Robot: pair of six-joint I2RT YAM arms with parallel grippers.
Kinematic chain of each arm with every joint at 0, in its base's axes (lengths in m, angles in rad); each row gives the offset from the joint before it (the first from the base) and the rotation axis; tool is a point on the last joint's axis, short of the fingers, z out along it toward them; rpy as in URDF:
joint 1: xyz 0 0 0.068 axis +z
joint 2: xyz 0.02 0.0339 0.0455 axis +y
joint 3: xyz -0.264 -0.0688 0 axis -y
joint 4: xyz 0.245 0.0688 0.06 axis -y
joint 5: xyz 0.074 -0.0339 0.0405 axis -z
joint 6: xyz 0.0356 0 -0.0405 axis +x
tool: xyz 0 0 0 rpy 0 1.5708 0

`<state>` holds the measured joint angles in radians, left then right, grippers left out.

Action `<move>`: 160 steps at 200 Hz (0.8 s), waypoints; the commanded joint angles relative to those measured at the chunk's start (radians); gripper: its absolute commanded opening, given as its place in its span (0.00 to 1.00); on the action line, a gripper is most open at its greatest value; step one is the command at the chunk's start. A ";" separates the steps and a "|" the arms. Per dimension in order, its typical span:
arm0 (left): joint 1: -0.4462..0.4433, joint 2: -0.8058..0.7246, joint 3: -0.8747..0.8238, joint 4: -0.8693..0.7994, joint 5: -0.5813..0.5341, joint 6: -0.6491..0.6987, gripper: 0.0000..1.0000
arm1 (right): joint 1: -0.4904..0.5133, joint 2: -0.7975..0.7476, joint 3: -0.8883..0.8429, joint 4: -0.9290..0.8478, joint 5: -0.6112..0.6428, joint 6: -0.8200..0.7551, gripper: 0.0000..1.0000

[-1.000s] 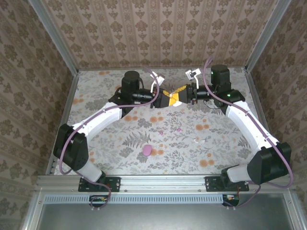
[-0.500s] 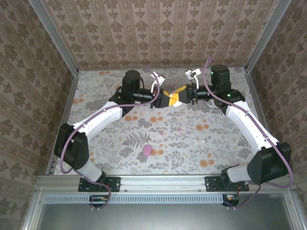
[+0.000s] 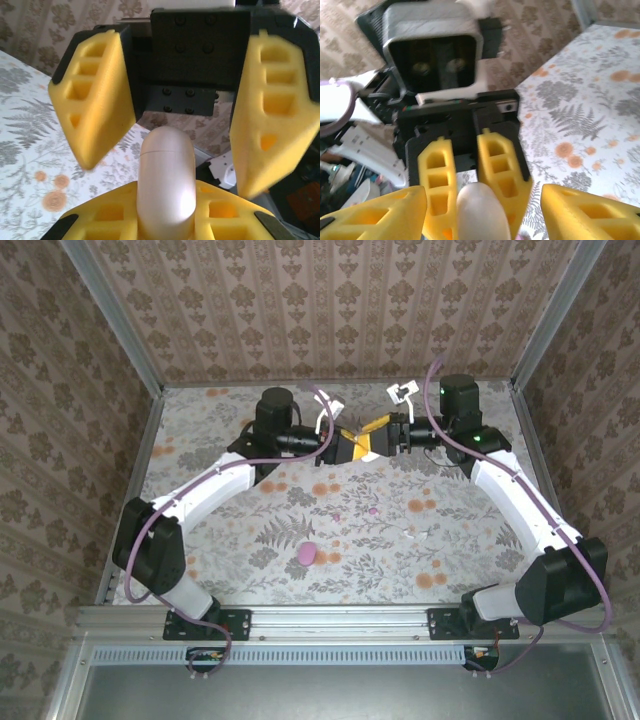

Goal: Insert the wireless bluetooth earbuds into the charging case

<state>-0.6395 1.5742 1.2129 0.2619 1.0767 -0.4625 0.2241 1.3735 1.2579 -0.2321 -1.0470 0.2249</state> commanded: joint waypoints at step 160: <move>-0.009 -0.100 -0.417 1.038 -0.381 -0.043 0.13 | 0.058 -0.160 0.015 -0.087 0.143 -0.273 0.63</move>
<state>-0.6365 1.4830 0.7609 1.2072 0.6777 -0.4576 0.2794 1.1797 1.2682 -0.3229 -0.8490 0.0032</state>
